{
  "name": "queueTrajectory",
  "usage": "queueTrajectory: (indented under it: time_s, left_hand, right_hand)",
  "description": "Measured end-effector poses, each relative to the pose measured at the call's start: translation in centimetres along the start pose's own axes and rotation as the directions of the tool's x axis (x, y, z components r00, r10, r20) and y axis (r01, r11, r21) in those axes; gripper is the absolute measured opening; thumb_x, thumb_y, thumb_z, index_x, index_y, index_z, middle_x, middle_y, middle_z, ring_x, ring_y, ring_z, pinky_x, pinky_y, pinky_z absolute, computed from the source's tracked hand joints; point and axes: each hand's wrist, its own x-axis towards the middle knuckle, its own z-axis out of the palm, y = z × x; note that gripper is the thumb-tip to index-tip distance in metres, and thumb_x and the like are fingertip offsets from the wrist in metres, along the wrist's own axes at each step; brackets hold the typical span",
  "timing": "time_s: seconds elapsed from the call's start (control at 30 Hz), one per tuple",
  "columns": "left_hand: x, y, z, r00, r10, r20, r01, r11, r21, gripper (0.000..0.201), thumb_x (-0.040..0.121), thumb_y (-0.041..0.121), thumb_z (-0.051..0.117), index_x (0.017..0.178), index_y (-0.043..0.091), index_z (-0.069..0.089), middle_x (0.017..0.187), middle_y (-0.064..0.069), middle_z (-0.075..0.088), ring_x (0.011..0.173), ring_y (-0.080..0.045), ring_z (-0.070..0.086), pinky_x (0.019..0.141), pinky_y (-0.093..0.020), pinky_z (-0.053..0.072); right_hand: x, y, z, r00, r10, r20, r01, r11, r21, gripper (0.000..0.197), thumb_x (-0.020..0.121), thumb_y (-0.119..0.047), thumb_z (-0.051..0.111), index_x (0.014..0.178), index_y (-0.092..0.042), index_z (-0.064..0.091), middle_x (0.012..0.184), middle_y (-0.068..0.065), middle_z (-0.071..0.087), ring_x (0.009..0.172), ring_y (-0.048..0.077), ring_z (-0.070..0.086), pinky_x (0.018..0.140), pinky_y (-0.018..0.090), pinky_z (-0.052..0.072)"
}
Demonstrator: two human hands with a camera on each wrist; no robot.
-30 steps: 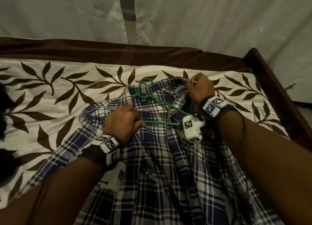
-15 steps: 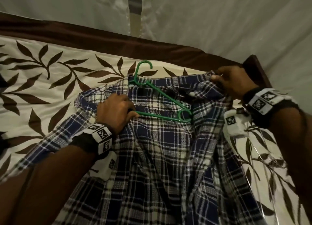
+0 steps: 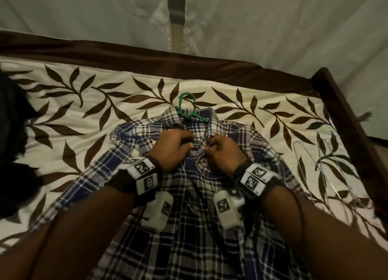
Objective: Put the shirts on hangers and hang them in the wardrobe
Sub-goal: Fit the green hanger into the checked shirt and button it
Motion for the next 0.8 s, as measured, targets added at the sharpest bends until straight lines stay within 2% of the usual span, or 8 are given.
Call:
queueTrajectory:
  time_s: [0.1, 0.17, 0.23, 0.37, 0.43, 0.53, 0.67, 0.8]
  left_hand:
    - [-0.6, -0.5, -1.8, 0.994, -0.058, -0.092, 0.051, 0.996, -0.077, 0.028, 0.097, 0.011, 0.060, 0.123, 0.015, 0.069, 0.122, -0.002, 0.070, 0.107, -0.014, 0.064, 0.099, -0.027, 0.046]
    - [-0.2, -1.0, -2.7, 0.986, -0.071, -0.149, 0.064, 0.997, -0.052, 0.028, 0.095, 0.007, 0.061, 0.120, 0.016, 0.069, 0.121, -0.002, 0.068, 0.101, -0.009, 0.059, 0.094, -0.025, 0.046]
    - [1.1, -1.3, -3.2, 0.983, -0.021, -0.180, 0.037, 0.996, 0.086, 0.032, 0.092, 0.004, 0.063, 0.121, 0.017, 0.069, 0.122, -0.002, 0.063, 0.111, -0.014, 0.054, 0.096, -0.026, 0.041]
    - [4.0, -2.0, -3.2, 0.995, 0.102, 0.010, -0.098, 0.926, 0.364, 0.040, 0.090, 0.013, 0.067, 0.127, 0.026, 0.064, 0.134, -0.001, 0.058, 0.123, -0.025, 0.047, 0.102, -0.044, 0.045]
    - [4.8, -1.9, -3.3, 0.985, 0.113, 0.130, -0.162, 0.864, 0.477, 0.033, 0.090, 0.024, 0.068, 0.122, 0.029, 0.067, 0.130, 0.001, 0.060, 0.115, -0.024, 0.048, 0.093, -0.041, 0.046]
    - [5.4, -1.5, -3.8, 0.983, 0.125, 0.136, -0.182, 0.774, 0.606, 0.017, 0.092, 0.035, 0.065, 0.107, 0.029, 0.071, 0.115, -0.002, 0.065, 0.112, -0.025, 0.050, 0.093, -0.042, 0.041]
    - [5.2, -0.7, -4.3, 0.977, 0.128, 0.169, -0.201, 0.811, 0.550, 0.015, 0.098, 0.035, 0.052, 0.092, 0.024, 0.060, 0.092, 0.002, 0.060, 0.098, -0.020, 0.054, 0.100, -0.043, 0.035]
    - [4.5, 1.2, -5.0, 0.972, 0.112, 0.205, -0.199, 0.859, 0.472, 0.019, 0.098, 0.038, 0.052, 0.086, 0.026, 0.059, 0.086, 0.005, 0.059, 0.093, -0.016, 0.046, 0.091, -0.040, 0.031]
  right_hand:
    - [-0.4, 1.0, 0.6, 0.997, 0.001, -0.078, 0.007, 0.994, 0.112, 0.005, 0.091, -0.020, 0.068, 0.095, -0.021, 0.065, 0.076, 0.005, 0.070, 0.072, 0.028, 0.069, 0.072, 0.048, 0.060]
    - [-0.6, 0.9, 0.9, 0.990, 0.031, -0.137, -0.004, 0.982, 0.189, 0.022, 0.090, -0.034, 0.070, 0.104, -0.017, 0.069, 0.086, 0.005, 0.074, 0.080, 0.027, 0.071, 0.079, 0.050, 0.060]
    - [-0.6, 0.5, 1.2, 0.977, 0.034, -0.210, 0.006, 0.982, 0.190, 0.029, 0.089, -0.041, 0.070, 0.100, -0.015, 0.073, 0.085, 0.003, 0.075, 0.078, 0.025, 0.071, 0.079, 0.047, 0.060]
    - [0.1, -0.5, 1.9, 0.942, 0.015, -0.335, 0.031, 0.991, 0.132, 0.019, 0.086, -0.025, 0.073, 0.069, -0.019, 0.068, 0.063, 0.000, 0.067, 0.065, 0.025, 0.067, 0.071, 0.045, 0.059]
    - [0.3, -0.6, 2.0, 0.942, -0.009, -0.337, 0.032, 0.997, 0.064, 0.014, 0.082, -0.020, 0.073, 0.070, -0.014, 0.070, 0.064, 0.002, 0.068, 0.065, 0.024, 0.067, 0.069, 0.041, 0.059]
    - [0.0, -0.9, 1.3, 0.939, -0.066, -0.338, 0.046, 0.997, -0.068, 0.012, 0.077, -0.020, 0.075, 0.071, -0.015, 0.066, 0.064, 0.000, 0.064, 0.064, 0.022, 0.063, 0.063, 0.030, 0.051]
    - [-1.6, -2.1, 0.2, 0.896, -0.159, -0.414, 0.096, 0.981, -0.169, 0.014, 0.081, -0.019, 0.072, 0.071, -0.018, 0.062, 0.063, -0.005, 0.058, 0.061, 0.015, 0.055, 0.059, 0.024, 0.038]
    - [-2.9, -4.2, 0.6, 0.918, -0.123, -0.376, 0.152, 0.987, 0.047, 0.012, 0.085, -0.013, 0.070, 0.074, -0.015, 0.064, 0.065, 0.000, 0.062, 0.059, 0.010, 0.055, 0.056, 0.023, 0.044]
